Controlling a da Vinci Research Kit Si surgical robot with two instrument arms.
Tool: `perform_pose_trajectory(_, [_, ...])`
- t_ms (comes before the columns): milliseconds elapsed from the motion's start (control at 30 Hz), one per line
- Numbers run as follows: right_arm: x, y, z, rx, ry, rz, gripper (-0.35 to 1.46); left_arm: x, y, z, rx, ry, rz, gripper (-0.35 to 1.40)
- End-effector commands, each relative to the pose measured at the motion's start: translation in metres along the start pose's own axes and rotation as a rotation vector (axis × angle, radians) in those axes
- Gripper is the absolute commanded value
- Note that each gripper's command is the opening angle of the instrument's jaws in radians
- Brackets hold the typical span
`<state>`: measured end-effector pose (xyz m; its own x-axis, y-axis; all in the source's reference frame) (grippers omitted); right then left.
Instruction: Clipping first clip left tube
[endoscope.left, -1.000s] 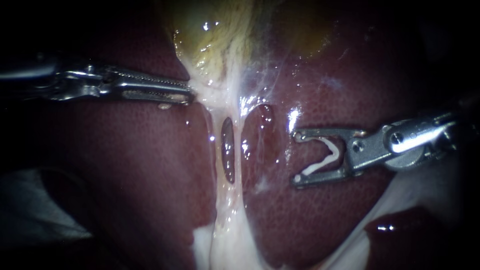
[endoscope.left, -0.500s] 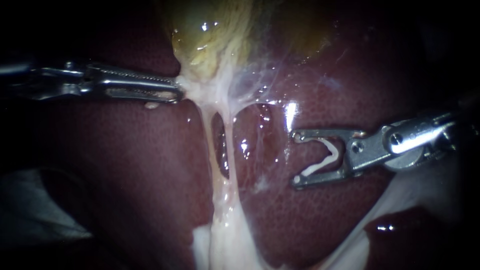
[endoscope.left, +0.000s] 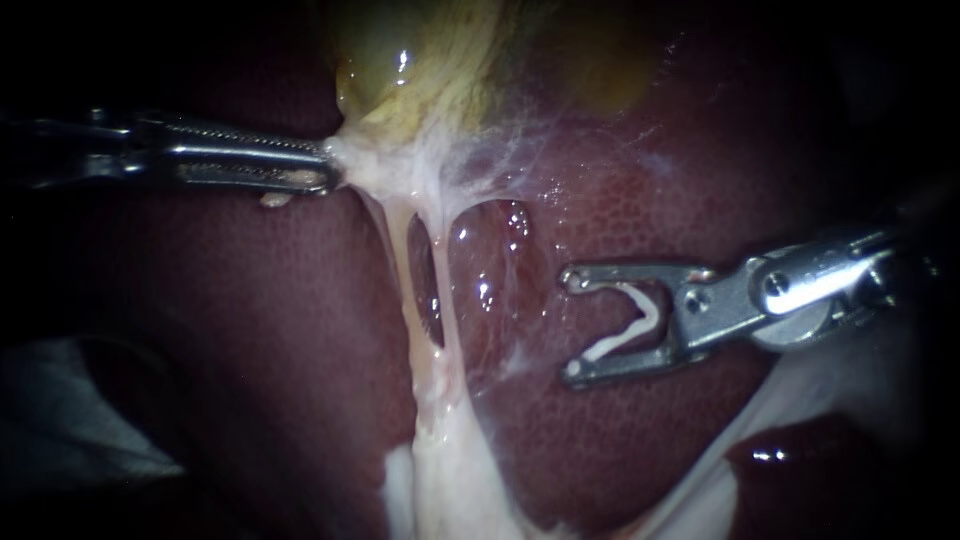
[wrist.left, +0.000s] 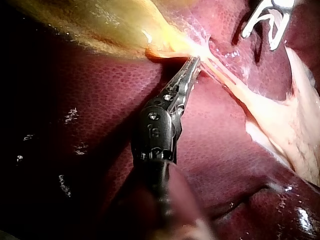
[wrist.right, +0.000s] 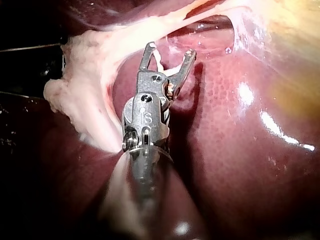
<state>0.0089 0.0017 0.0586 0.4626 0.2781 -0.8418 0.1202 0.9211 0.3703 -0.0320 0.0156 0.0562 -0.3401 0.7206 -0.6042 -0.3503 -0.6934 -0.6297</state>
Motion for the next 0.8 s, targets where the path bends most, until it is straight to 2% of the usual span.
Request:
perform_pose_trajectory(33, [0.0002, -0.0002, 0.0006, 0.0, 0.007, 0.014, 0.5, -0.0001, 0.0, 0.0001, 0.001, 0.001, 0.0, -0.35])
perform_pose_trajectory(133, [0.0009, -0.0005, 0.0027, 0.01, 0.032, 0.051, 0.5, -0.0001, 0.0, 0.0002, 0.001, 0.001, 0.0, -0.35])
perform_pose_trajectory(300, [0.0011, -0.0007, 0.0062, 0.014, 0.035, 0.102, 0.5, -0.0001, 0.0001, 0.0004, 0.002, 0.001, 0.0, -0.35])
perform_pose_trajectory(500, [0.0005, -0.0006, 0.0091, 0.016, 0.036, 0.129, 0.5, -0.0001, 0.0001, 0.0004, 0.002, 0.001, 0.006, -0.35])
perform_pose_trajectory(800, [-0.0012, 0.0003, 0.0109, 0.022, 0.036, 0.138, 0.5, -0.0001, 0.0001, 0.0005, 0.003, 0.001, 0.005, -0.35])
